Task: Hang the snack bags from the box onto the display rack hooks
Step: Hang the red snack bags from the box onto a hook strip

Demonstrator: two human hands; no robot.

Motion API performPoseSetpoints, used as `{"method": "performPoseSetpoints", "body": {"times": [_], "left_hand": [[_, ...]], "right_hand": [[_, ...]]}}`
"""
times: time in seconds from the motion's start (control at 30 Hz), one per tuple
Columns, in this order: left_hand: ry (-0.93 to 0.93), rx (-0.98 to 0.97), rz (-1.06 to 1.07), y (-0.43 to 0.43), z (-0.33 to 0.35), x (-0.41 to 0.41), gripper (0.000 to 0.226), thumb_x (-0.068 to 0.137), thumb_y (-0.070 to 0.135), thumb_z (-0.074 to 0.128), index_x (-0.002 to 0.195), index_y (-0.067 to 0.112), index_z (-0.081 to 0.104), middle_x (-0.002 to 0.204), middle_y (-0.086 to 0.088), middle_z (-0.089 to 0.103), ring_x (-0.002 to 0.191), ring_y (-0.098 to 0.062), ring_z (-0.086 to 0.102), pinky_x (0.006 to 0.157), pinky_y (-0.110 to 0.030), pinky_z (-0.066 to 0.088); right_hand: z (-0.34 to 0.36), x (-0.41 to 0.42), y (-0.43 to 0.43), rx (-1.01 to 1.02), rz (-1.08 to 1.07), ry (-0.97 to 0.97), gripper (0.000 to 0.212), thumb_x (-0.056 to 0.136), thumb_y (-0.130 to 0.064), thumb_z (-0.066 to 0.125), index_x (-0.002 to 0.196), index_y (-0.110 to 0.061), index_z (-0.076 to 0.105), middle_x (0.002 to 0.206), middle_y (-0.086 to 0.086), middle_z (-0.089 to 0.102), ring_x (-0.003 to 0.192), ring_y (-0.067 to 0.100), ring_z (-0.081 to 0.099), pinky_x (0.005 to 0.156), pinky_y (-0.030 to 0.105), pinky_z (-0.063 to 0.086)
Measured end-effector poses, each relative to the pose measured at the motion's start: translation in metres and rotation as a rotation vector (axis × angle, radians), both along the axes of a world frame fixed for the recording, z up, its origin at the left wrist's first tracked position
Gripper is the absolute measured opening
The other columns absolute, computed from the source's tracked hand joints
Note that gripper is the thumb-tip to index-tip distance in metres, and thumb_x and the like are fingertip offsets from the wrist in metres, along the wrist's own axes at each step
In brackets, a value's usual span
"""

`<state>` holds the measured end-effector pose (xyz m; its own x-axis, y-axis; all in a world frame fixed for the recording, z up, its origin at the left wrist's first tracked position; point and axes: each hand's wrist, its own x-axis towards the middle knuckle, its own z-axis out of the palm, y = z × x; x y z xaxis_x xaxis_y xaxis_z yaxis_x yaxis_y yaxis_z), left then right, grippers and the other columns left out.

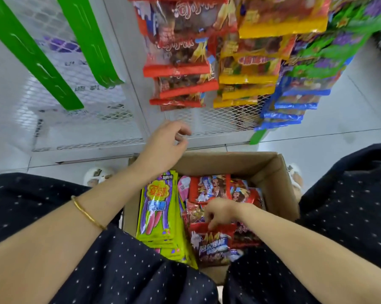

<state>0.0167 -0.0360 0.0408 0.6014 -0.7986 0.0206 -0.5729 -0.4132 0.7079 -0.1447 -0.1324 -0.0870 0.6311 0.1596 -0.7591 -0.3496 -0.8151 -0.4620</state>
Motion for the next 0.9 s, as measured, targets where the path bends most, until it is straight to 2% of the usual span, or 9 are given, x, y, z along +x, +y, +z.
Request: {"method": "performPoseSetpoints", "body": {"times": [0.13,0.23,0.33,0.47,0.53,0.6,0.7,0.8,0.9], "left_hand": [[0.117,0.146,-0.146,0.000,0.005,-0.005,0.017,0.091,0.016,0.057,0.106,0.013,0.062,0.106,0.000,0.061,0.094,-0.009,0.054,0.074,-0.005,0.038],[0.199,0.416,-0.368,0.005,0.001,-0.015,0.025,0.089,0.031,0.059,0.107,0.015,0.064,0.108,0.001,0.063,0.097,-0.011,0.057,0.089,-0.027,0.046],[0.149,0.500,-0.450,0.006,-0.001,-0.026,0.020,0.086,0.031,0.064,0.099,0.015,0.065,0.093,0.003,0.063,0.086,-0.012,0.059,0.074,-0.025,0.046],[0.048,0.332,-0.352,0.004,0.030,-0.022,0.009,0.090,0.023,0.060,0.081,0.021,0.056,0.070,0.011,0.051,0.067,-0.007,0.049,0.053,-0.014,0.032],[0.099,0.226,-0.288,0.005,0.055,-0.014,0.010,0.090,0.022,0.060,0.081,0.018,0.059,0.073,0.008,0.055,0.069,-0.008,0.052,0.057,-0.015,0.037],[0.123,0.170,-0.284,0.007,0.085,-0.007,0.013,0.089,0.021,0.060,0.084,0.009,0.064,0.082,-0.002,0.062,0.077,-0.014,0.058,0.066,-0.022,0.044],[0.027,0.040,-0.231,0.006,0.143,0.007,0.019,0.090,0.026,0.058,0.090,0.010,0.069,0.086,0.004,0.067,0.073,-0.001,0.060,0.065,-0.013,0.045],[-0.112,-0.381,0.037,-0.005,0.212,0.037,0.011,0.091,0.019,0.057,0.088,0.014,0.065,0.084,0.006,0.067,0.067,0.001,0.059,0.067,-0.010,0.045],[-0.352,-0.634,0.223,-0.025,0.275,0.064,0.020,0.091,0.012,0.055,0.109,0.007,0.061,0.098,0.003,0.058,0.086,-0.005,0.054,0.072,0.001,0.034]], "right_hand": [[0.028,0.010,-0.017,0.085,-0.144,-0.038,0.020,0.086,-0.026,0.065,0.090,-0.007,0.070,0.082,0.001,0.058,0.068,0.009,0.047,0.065,0.025,0.038],[0.071,0.019,-0.029,0.144,-0.276,-0.124,0.019,0.084,-0.024,0.068,0.094,-0.008,0.071,0.083,-0.003,0.063,0.069,0.003,0.051,0.066,0.017,0.038],[0.110,0.023,-0.037,0.162,-0.371,-0.327,0.011,0.083,-0.022,0.068,0.088,-0.012,0.071,0.076,-0.007,0.064,0.061,-0.006,0.053,0.063,0.010,0.040],[0.149,0.018,-0.046,0.207,-0.596,-0.506,0.010,0.083,-0.016,0.068,0.082,-0.007,0.070,0.072,-0.003,0.065,0.058,-0.004,0.056,0.059,0.009,0.043],[0.169,0.016,-0.049,0.302,-0.751,-0.594,0.013,0.085,-0.013,0.065,0.085,-0.001,0.069,0.076,0.004,0.066,0.065,0.004,0.060,0.062,0.013,0.049],[0.194,0.017,-0.048,0.348,-0.820,-0.694,0.010,0.087,-0.012,0.062,0.080,-0.009,0.067,0.074,-0.001,0.067,0.065,0.003,0.063,0.060,0.014,0.050],[0.241,0.028,-0.045,0.270,-0.741,-0.871,0.018,0.089,-0.013,0.060,0.072,-0.020,0.064,0.065,-0.015,0.064,0.062,-0.003,0.060,0.058,0.012,0.047],[0.297,0.041,-0.045,0.150,-0.631,-1.068,0.022,0.089,-0.014,0.060,0.072,-0.026,0.062,0.066,-0.018,0.062,0.063,-0.005,0.056,0.058,0.011,0.044],[0.349,0.057,-0.048,0.024,-0.550,-1.298,0.018,0.089,-0.011,0.060,0.080,-0.026,0.061,0.080,-0.009,0.064,0.072,0.001,0.057,0.066,0.015,0.044]]}}
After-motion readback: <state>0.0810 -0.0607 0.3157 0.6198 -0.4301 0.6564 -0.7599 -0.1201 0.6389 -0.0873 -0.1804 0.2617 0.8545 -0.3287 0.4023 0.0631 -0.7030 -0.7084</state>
